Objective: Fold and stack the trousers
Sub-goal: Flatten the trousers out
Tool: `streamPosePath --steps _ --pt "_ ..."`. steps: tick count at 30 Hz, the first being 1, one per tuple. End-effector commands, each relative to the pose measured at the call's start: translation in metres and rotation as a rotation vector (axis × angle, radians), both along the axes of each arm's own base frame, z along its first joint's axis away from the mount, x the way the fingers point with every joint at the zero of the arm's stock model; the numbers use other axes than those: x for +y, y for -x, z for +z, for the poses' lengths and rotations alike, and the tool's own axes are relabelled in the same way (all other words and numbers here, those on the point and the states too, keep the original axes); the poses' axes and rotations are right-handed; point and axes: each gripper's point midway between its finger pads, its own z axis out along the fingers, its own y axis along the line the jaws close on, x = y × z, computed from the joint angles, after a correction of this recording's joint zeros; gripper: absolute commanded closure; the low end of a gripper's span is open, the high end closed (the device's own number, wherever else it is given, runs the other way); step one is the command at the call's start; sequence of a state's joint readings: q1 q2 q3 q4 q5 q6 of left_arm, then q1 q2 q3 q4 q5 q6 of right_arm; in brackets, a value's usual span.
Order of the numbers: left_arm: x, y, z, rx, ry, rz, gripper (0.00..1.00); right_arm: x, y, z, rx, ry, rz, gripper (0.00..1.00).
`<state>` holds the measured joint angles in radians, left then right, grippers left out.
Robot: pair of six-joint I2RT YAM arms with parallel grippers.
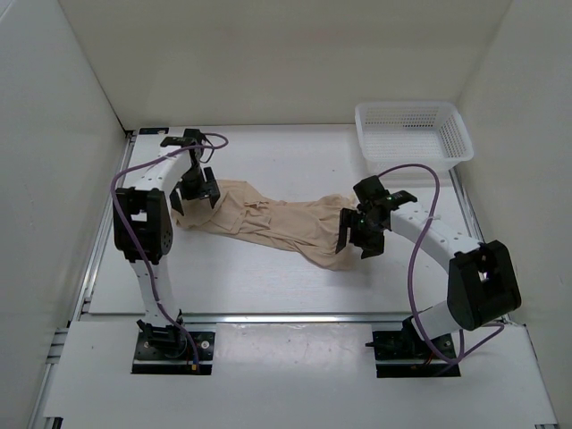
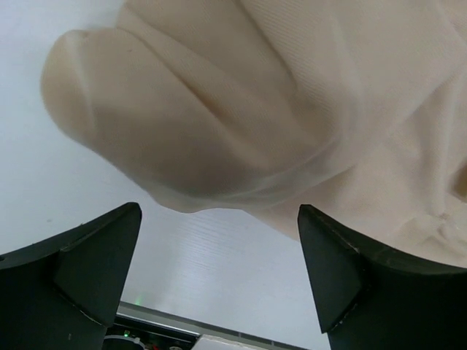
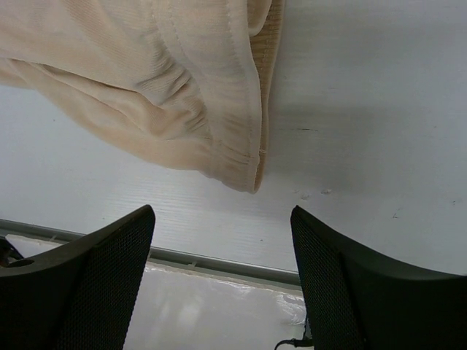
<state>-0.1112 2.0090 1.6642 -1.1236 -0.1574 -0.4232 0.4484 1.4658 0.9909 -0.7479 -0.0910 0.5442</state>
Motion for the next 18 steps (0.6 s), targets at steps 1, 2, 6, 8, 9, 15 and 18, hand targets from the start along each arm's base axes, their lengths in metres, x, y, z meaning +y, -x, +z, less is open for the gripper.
streamPosePath --steps 1,2,6,8,9,15,18 --pt "0.013 -0.008 0.017 -0.042 -0.112 0.007 0.00 -0.001 -0.003 0.001 -0.023 0.014 -0.021 0.20" --pt "0.013 -0.010 0.007 -0.018 -0.115 0.006 0.00 -0.002 -0.006 -0.002 -0.026 0.023 -0.023 0.20" --pt "0.005 -0.011 -0.019 0.052 -0.086 0.016 0.00 -0.002 -0.008 -0.019 -0.006 0.037 -0.045 0.20" --pt "-0.004 -0.012 -0.025 0.059 -0.036 0.010 0.13 0.000 -0.011 -0.027 0.007 0.040 -0.053 0.23" --pt "-0.006 -0.014 -0.025 0.050 -0.025 0.009 0.21 0.003 -0.014 -0.029 0.003 0.027 -0.050 0.24" --pt "-0.009 -0.025 0.001 -0.017 -0.005 0.008 0.90 0.010 -0.024 -0.037 0.018 0.021 -0.047 0.55" --pt "-0.012 -0.030 0.023 -0.070 0.014 0.006 0.90 0.012 -0.031 -0.039 0.006 0.028 -0.041 0.81"
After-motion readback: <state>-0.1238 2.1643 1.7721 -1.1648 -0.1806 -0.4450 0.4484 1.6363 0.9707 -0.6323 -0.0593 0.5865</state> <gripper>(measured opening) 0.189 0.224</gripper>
